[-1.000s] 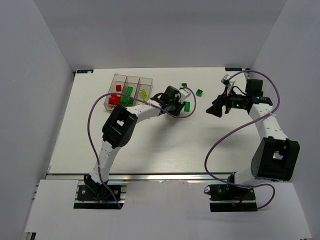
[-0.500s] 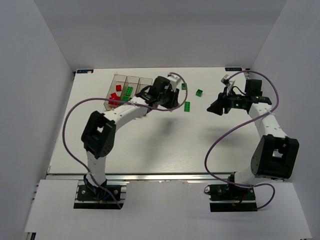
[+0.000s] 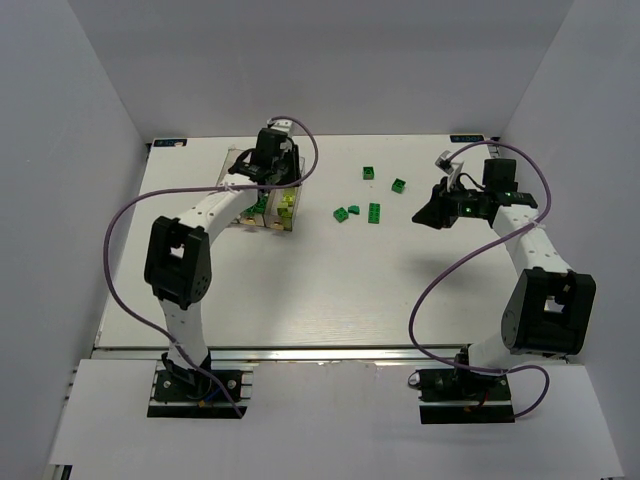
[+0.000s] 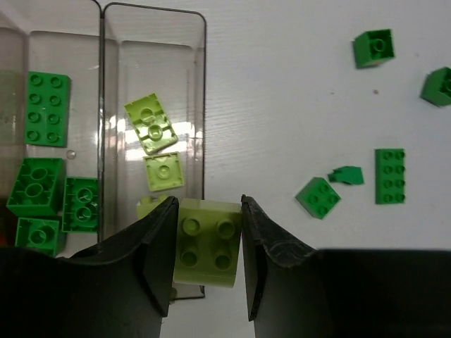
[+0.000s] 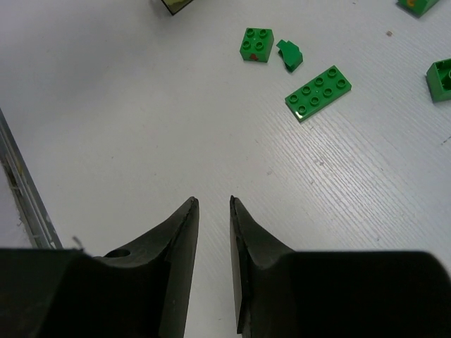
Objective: Sort the legos into containers by color
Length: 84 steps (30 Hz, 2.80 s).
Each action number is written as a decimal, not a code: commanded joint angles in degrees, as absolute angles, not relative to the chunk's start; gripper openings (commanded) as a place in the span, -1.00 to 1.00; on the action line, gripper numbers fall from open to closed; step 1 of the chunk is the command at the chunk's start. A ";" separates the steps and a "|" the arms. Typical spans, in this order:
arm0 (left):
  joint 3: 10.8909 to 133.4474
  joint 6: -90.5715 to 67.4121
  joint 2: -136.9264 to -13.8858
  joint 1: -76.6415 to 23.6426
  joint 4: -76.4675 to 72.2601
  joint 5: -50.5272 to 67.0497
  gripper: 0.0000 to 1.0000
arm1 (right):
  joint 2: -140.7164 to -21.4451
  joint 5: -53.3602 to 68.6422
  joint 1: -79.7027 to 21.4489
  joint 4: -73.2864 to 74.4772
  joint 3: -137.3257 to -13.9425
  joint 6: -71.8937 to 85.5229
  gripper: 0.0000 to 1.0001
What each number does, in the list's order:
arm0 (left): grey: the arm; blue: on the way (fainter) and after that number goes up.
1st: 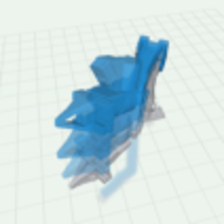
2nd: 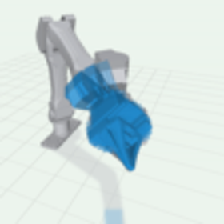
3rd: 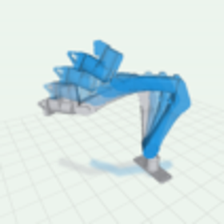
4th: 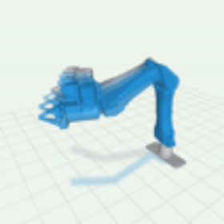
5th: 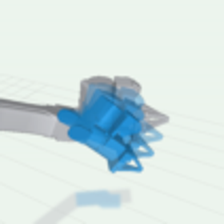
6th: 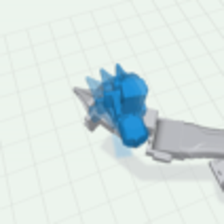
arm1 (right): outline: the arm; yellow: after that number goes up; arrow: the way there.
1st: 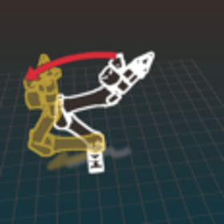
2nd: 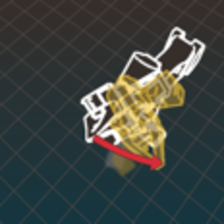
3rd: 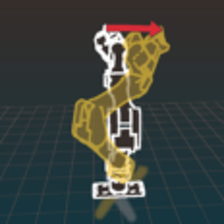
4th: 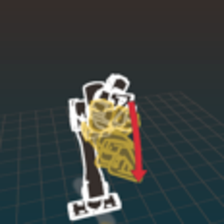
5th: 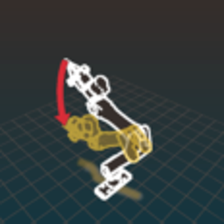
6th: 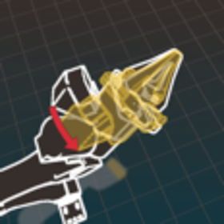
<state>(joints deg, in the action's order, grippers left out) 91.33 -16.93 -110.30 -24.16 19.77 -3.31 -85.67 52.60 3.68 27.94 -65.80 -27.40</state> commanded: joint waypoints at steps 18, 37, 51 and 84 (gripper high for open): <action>105.82 -17.58 -123.84 -20.74 25.13 -10.28 0.20 | -87.10 52.73 3.25 27.16 -66.44 -29.44 -0.10; 88.00 -20.83 -100.75 -20.74 16.53 -7.82 0.96 | -89.47 45.01 -2.01 28.83 -74.44 -27.95 0.79; 54.94 -30.76 -64.54 -20.65 9.67 -4.30 0.96 | -100.98 40.17 -9.31 33.66 -90.86 -26.19 0.76; 43.86 -37.35 -45.36 -20.65 19.25 -13.27 0.96 | -124.54 6.15 -20.74 33.66 -111.18 -0.44 0.76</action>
